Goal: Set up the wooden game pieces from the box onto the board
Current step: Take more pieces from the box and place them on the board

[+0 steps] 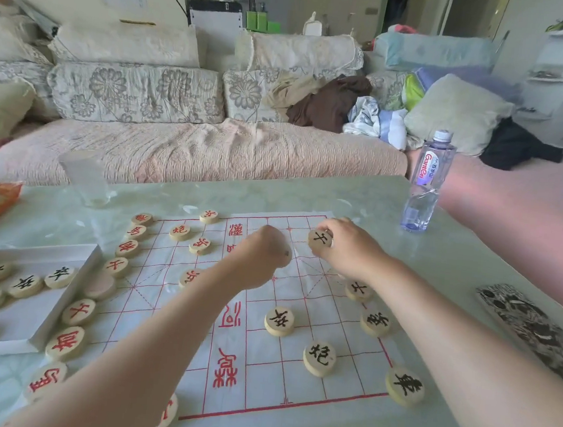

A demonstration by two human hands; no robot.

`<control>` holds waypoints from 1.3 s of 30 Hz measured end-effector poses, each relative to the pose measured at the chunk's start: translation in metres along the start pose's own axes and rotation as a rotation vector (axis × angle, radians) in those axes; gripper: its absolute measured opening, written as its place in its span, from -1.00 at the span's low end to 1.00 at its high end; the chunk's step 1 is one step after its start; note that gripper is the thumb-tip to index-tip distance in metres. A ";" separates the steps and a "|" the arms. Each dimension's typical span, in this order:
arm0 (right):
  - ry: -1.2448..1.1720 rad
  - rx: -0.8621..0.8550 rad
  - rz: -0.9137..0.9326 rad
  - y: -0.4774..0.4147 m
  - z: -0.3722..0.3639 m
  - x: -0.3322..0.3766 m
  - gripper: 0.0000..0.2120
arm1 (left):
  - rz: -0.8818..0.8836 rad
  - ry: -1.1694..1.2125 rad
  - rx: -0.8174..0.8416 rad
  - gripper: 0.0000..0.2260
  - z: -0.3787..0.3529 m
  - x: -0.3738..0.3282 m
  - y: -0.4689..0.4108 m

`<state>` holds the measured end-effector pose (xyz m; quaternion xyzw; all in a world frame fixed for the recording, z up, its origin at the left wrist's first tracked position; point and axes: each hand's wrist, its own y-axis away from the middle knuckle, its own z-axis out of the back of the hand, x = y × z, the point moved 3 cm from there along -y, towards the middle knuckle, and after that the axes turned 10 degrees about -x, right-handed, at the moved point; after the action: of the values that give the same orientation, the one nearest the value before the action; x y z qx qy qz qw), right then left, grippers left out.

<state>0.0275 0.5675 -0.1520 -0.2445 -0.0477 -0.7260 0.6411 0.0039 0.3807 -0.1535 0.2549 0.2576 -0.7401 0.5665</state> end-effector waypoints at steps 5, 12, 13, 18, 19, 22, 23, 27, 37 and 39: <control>-0.076 -0.057 -0.131 -0.014 0.009 -0.053 -0.53 | 0.008 -0.101 0.095 -0.70 -0.039 -0.008 -0.034; -0.167 -0.035 -0.237 -0.023 -0.001 -0.086 -0.56 | -0.025 -0.234 0.089 -0.73 -0.061 -0.001 -0.057; -0.175 -0.022 -0.249 -0.024 -0.004 -0.087 -0.56 | -0.035 -0.241 0.073 -0.74 -0.062 0.000 -0.059; -0.210 0.044 -0.291 -0.026 -0.012 -0.092 -0.50 | -0.205 -0.260 -0.017 -0.72 -0.073 -0.017 -0.068; -0.215 0.047 -0.296 -0.026 -0.013 -0.093 -0.51 | -0.217 -0.213 -0.012 -0.70 -0.078 -0.025 -0.069; -0.231 0.034 -0.311 -0.029 -0.016 -0.094 -0.51 | -0.204 -0.119 0.016 -0.66 -0.090 -0.042 -0.071; -0.234 0.029 -0.315 -0.030 -0.017 -0.094 -0.51 | -0.197 -0.119 0.040 -0.65 -0.095 -0.043 -0.071; -0.250 0.016 -0.322 -0.033 -0.022 -0.096 -0.47 | -0.208 -0.193 0.082 -0.65 -0.103 -0.039 -0.069; -0.193 -0.033 -0.273 -0.031 -0.015 -0.090 -0.73 | -0.326 -0.308 -0.031 -0.63 -0.088 -0.028 -0.068; -0.161 -0.076 -0.236 -0.032 -0.010 -0.080 -0.75 | -0.297 -0.275 -0.085 -0.62 -0.074 -0.022 -0.068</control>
<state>-0.0012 0.6421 -0.1862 -0.3186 -0.0999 -0.7757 0.5355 -0.0513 0.4607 -0.1872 0.0867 0.2434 -0.8319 0.4911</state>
